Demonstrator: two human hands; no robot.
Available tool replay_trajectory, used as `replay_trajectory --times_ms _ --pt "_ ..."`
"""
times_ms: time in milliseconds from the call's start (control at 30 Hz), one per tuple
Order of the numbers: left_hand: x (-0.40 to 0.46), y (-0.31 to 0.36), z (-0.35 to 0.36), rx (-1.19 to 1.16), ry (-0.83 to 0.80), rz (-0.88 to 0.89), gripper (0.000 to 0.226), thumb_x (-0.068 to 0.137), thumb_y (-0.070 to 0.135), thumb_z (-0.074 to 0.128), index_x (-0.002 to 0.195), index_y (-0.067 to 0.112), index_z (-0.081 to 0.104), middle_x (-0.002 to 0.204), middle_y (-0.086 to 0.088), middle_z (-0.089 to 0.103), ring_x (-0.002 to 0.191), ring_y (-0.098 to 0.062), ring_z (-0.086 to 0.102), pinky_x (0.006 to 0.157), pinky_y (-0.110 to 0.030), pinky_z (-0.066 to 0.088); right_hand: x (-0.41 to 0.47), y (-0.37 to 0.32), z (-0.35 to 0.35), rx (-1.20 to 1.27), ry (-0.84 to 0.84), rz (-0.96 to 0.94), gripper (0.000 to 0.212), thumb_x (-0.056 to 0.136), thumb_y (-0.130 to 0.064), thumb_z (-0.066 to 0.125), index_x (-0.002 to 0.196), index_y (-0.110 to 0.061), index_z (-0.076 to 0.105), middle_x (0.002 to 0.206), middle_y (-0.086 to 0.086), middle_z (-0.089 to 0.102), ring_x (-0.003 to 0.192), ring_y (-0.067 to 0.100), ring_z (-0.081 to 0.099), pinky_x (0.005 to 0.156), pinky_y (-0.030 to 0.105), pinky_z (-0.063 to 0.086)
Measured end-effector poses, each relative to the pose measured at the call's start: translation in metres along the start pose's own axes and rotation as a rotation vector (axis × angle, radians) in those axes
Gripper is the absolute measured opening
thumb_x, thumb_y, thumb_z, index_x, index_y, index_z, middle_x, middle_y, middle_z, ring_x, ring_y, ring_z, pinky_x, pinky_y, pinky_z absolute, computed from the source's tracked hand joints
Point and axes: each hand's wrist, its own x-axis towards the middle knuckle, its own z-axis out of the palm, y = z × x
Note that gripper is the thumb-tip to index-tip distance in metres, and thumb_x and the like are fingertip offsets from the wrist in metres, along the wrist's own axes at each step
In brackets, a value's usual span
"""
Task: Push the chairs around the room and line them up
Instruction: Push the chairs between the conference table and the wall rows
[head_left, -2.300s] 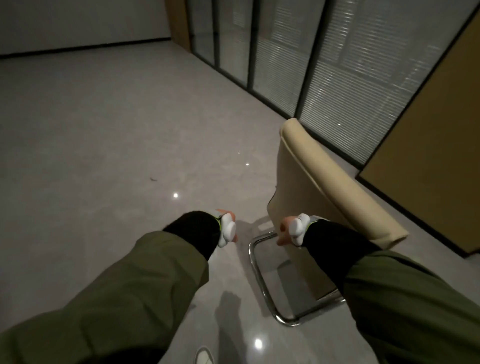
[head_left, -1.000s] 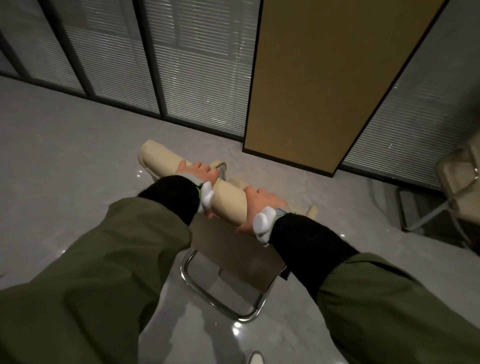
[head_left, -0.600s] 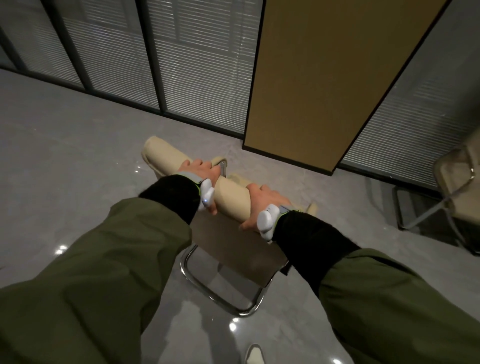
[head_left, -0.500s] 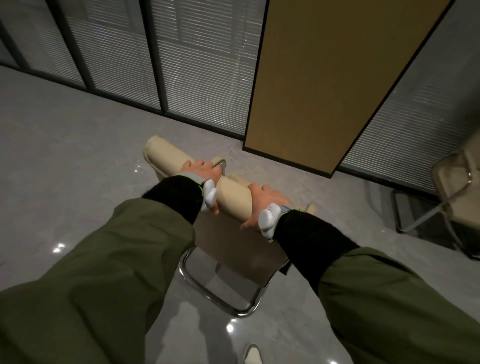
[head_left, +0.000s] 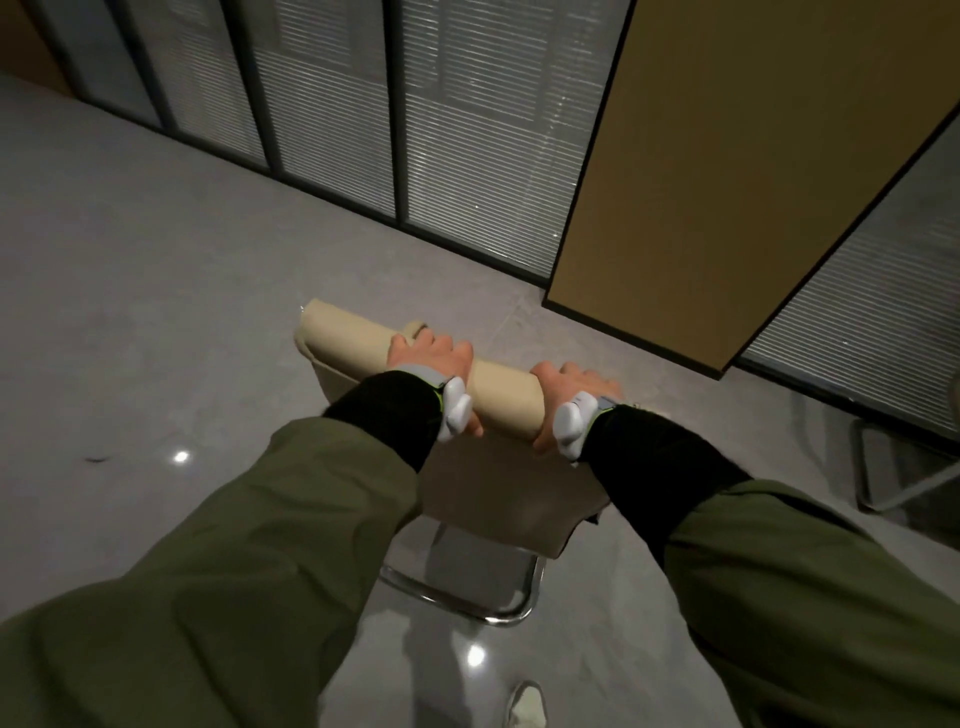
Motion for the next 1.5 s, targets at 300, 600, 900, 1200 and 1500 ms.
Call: replay_trajectory --times_ms 300,600,900,1200,1500 --pt "-0.057 -0.024 0.003 -0.026 0.013 -0.171 0.084 0.05 0.074 0.074 0.112 0.025 0.045 0.121 -0.006 0.05 0.116 -0.03 0.044 0.089 -0.049 0.033 -0.004 -0.041 -0.003 -0.085 -0.008 -0.165 0.094 0.044 -0.051 0.084 0.125 -0.034 0.04 0.115 0.006 0.049 0.099 0.034 0.056 0.075 0.039 0.047" --pt "-0.097 -0.018 0.011 -0.027 0.023 -0.332 0.081 0.047 0.074 0.073 0.106 0.026 0.043 0.114 -0.003 0.051 0.109 -0.028 0.045 0.082 -0.046 0.031 -0.011 -0.05 0.005 -0.088 0.048 -0.333 0.094 0.04 -0.056 0.082 0.122 -0.038 0.039 0.112 0.004 0.051 0.098 0.032 0.056 0.078 0.038 0.046" --pt "-0.132 0.004 0.009 -0.047 -0.041 -0.53 0.091 0.044 0.08 0.073 0.111 0.027 0.044 0.117 -0.004 0.05 0.113 -0.028 0.043 0.08 -0.045 0.028 -0.024 -0.046 0.008 -0.093 0.082 -0.516 0.09 0.052 -0.044 0.084 0.129 -0.032 0.04 0.115 0.006 0.05 0.108 0.033 0.053 0.077 0.039 0.03" --pt "-0.173 0.037 0.008 -0.076 -0.087 -0.73 0.095 0.045 0.083 0.074 0.114 0.025 0.046 0.119 -0.005 0.051 0.118 -0.03 0.044 0.086 -0.047 0.032 -0.041 -0.052 0.008 -0.185 0.039 -0.658 0.09 0.051 -0.033 0.083 0.13 -0.033 0.038 0.119 0.006 0.049 0.112 0.033 0.051 0.085 0.041 0.036" --pt "-0.225 0.062 0.017 -0.119 -0.072 -0.795 0.079 0.052 0.071 0.076 0.107 0.024 0.043 0.115 -0.006 0.051 0.112 -0.03 0.044 0.091 -0.044 0.034 -0.07 -0.057 0.013 -0.214 0.024 -0.759 0.084 0.055 -0.03 0.078 0.129 -0.033 0.04 0.121 0.006 0.049 0.114 0.033 0.05 0.099 0.045 0.038"
